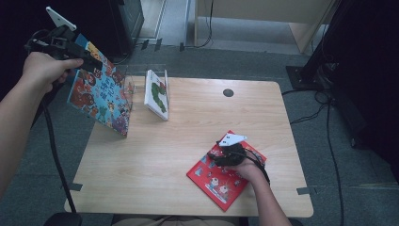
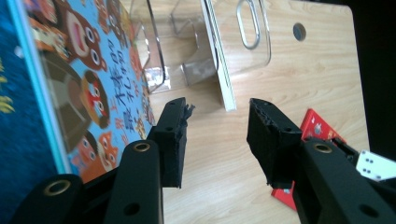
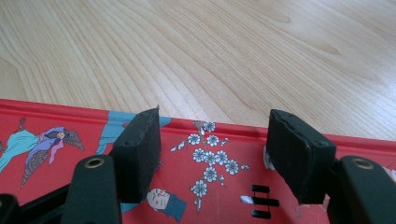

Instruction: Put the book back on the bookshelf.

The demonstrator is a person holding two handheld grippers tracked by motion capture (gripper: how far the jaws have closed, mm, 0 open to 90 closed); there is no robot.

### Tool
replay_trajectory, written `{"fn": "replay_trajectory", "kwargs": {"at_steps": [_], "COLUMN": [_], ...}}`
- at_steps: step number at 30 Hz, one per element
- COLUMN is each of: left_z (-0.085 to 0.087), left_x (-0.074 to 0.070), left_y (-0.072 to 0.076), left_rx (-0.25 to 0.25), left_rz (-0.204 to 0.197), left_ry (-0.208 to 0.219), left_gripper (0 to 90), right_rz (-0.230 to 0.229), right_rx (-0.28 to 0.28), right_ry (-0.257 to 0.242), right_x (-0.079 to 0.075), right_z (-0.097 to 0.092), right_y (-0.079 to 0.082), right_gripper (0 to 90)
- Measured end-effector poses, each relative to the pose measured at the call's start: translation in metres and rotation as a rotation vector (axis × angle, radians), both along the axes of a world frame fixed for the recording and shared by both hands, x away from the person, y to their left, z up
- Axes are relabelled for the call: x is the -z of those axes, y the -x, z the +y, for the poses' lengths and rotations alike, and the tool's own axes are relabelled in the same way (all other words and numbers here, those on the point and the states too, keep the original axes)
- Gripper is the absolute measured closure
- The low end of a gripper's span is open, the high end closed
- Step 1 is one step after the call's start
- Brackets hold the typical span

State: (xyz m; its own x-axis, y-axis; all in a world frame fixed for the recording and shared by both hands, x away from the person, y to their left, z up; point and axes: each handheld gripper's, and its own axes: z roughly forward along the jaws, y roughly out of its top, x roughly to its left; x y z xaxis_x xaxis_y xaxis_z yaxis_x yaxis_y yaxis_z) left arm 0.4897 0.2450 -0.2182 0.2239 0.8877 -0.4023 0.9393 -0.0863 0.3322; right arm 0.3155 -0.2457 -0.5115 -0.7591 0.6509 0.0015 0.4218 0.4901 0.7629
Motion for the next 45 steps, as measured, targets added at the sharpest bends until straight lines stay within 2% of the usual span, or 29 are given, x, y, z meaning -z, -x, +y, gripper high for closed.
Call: {"fn": "replay_trajectory", "kwargs": {"at_steps": [6, 12, 14, 19, 25, 28, 38, 42, 45], "left_z": [-0.014, -0.025, -0.026, -0.030, -0.036, -0.040, -0.047, -0.053, -0.056], "left_x": [0.005, 0.017, 0.022, 0.029, 0.039, 0.045, 0.065, 0.073, 0.079], "left_y": [0.014, 0.025, 0.028, 0.035, 0.044, 0.048, 0.059, 0.062, 0.065], "left_rx": [0.047, 0.077, 0.080, 0.094, 0.116, 0.129, 0.143, 0.156, 0.163], "left_rz": [-0.012, -0.024, -0.024, -0.034, -0.042, -0.042, -0.045, -0.044, -0.042], "left_ry": [0.024, 0.023, 0.044, 0.038, 0.077, 0.069, 0.096, 0.080, 0.095], "left_gripper": [55.3, 54.1, 53.8, 53.0, 51.8, 51.5, 50.7, 50.2, 50.1], "right_rz": [0.010, 0.012, 0.015, 0.014, 0.014, 0.015, 0.016, 0.015, 0.013], "right_rx": [0.002, 0.003, 0.004, 0.002, 0.001, 0.001, -0.001, -0.001, -0.003], "right_ry": [-0.004, -0.005, -0.005, -0.005, -0.005, -0.005, -0.005, -0.005, -0.004], "right_x": [0.000, 0.000, 0.000, 0.000, 0.000, 0.000, 0.000, 0.000, 0.000], "right_z": [0.000, 0.000, 0.000, 0.000, 0.000, 0.000, 0.000, 0.000, 0.000], "right_y": [-0.001, -0.001, -0.001, -0.001, -0.001, -0.001, -0.001, -0.001, -0.001], "right_gripper": [35.3, 35.3, 35.3, 35.0, 34.9, 34.8, 34.8, 34.8, 34.9]}}
